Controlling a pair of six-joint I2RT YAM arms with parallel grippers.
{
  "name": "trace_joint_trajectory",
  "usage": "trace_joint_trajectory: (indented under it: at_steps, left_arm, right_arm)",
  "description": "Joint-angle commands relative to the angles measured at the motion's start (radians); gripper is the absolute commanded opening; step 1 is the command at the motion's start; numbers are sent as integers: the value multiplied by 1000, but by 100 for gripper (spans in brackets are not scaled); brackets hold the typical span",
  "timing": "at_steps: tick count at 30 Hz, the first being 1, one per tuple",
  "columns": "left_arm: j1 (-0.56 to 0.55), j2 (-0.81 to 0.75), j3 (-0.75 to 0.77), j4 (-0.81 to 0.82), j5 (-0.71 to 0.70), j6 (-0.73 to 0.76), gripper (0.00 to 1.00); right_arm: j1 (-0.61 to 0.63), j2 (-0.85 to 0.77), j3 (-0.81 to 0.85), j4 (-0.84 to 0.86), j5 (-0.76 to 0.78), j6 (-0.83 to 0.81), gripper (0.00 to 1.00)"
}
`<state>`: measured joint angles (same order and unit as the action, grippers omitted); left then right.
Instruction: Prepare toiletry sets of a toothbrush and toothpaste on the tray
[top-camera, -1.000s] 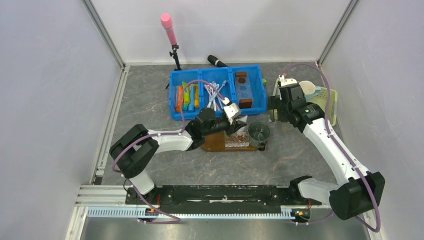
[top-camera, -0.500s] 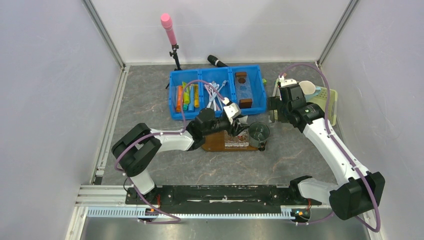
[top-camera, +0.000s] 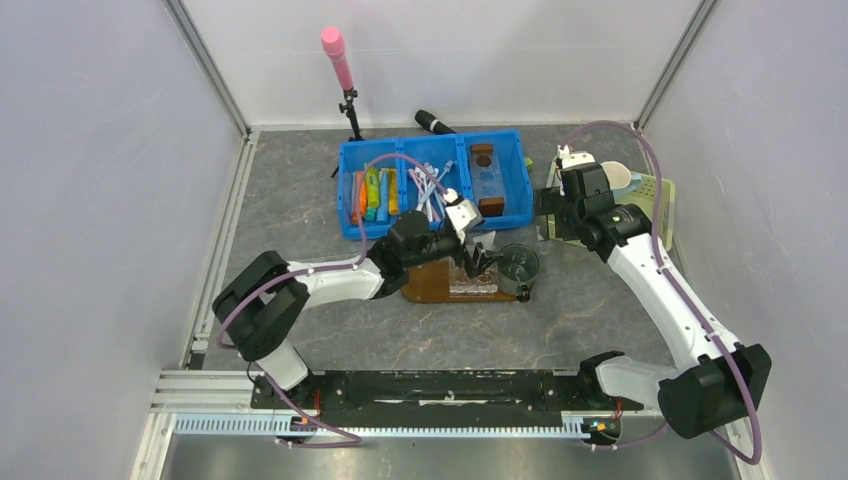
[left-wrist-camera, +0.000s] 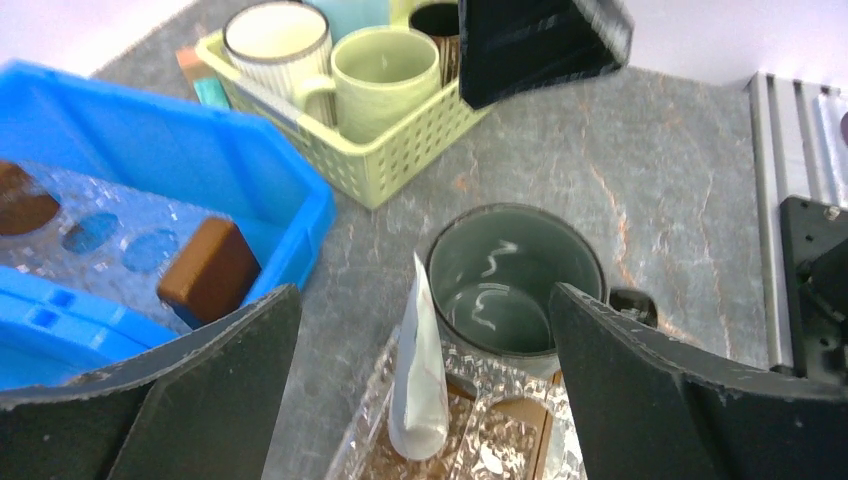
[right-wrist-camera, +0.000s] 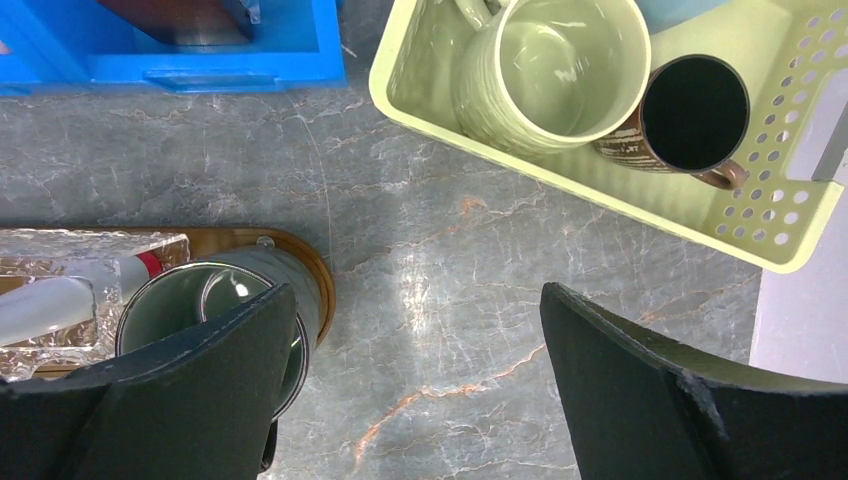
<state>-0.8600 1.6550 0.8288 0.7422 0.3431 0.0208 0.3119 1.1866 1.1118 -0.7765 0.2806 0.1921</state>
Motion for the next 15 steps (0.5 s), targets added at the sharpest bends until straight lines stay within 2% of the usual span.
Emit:
trace_joint_trajectory:
  at_steps: [1,4,9,12,15]
  left_arm:
    - [-2,-114,89,-61,-21,-12,100]
    - [-1,-171,122,-132,-81,-12,100]
    - [17,-251,220,-345,-248,-10,100]
    - [64,-263,303,-508,-338,-12,100]
    - [153,-259,360,-641,-407,-106,100]
  right_arm:
    - [-4,2,52,20,0,-20,98]
    - [-4,-4,52,30,-1,-19,98]
    - [-3,-8,51,54,-2,-30,98]
    - [-4,-8,55,66,0,-39,98]
    - [-4,-8,57,81,4,-47,98]
